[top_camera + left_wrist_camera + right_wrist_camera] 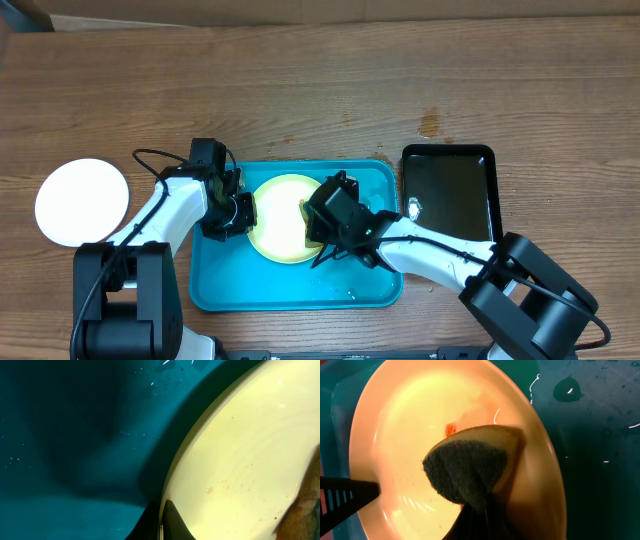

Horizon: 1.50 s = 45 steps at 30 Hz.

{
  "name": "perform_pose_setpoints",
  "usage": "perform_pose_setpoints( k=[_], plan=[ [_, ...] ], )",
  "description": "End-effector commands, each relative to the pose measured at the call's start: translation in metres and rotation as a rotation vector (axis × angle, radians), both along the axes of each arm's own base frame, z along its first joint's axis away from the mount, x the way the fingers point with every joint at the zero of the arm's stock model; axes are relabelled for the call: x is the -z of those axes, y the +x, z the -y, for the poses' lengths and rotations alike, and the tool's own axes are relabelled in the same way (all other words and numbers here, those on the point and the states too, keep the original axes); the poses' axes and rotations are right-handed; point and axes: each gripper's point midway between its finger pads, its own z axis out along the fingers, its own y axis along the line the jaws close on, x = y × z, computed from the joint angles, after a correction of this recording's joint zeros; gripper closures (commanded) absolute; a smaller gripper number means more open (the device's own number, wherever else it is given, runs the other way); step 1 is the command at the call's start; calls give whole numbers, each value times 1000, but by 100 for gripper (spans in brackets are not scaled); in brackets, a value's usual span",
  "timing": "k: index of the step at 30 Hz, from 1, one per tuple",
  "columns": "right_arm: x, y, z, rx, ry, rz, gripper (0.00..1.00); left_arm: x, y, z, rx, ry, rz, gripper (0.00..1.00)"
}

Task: Clean dirty plates on tray and stack at the side
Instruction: 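Scrub the yellow plate with the sponge while left gripper holds it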

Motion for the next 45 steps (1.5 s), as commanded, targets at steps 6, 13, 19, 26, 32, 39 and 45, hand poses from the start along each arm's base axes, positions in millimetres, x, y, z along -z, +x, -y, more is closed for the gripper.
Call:
perform_pose_setpoints(
  k=[6,13,19,26,32,39,45],
  plan=[
    [-5,-15,-29,-33,70,47,96,11,-11,-1,21,12,-40,96],
    [-57,10,-65,-170,231,280,96,11,-11,-1,21,12,-40,96],
    [-117,34,-50,-134,321,384,96,11,-11,-1,21,12,-39,96],
    [-74,19,-28,-159,232,193,96,10,-11,-1,21,11,-39,96],
    [-76,13,-48,-324,467,75,96,11,-11,-1,21,12,-39,96],
    [-51,14,-46,-331,495,-8,96,11,-11,-1,21,12,-39,96],
    [-32,10,-54,-336,483,-21,96,11,-11,-1,21,12,-38,96]
  ],
)
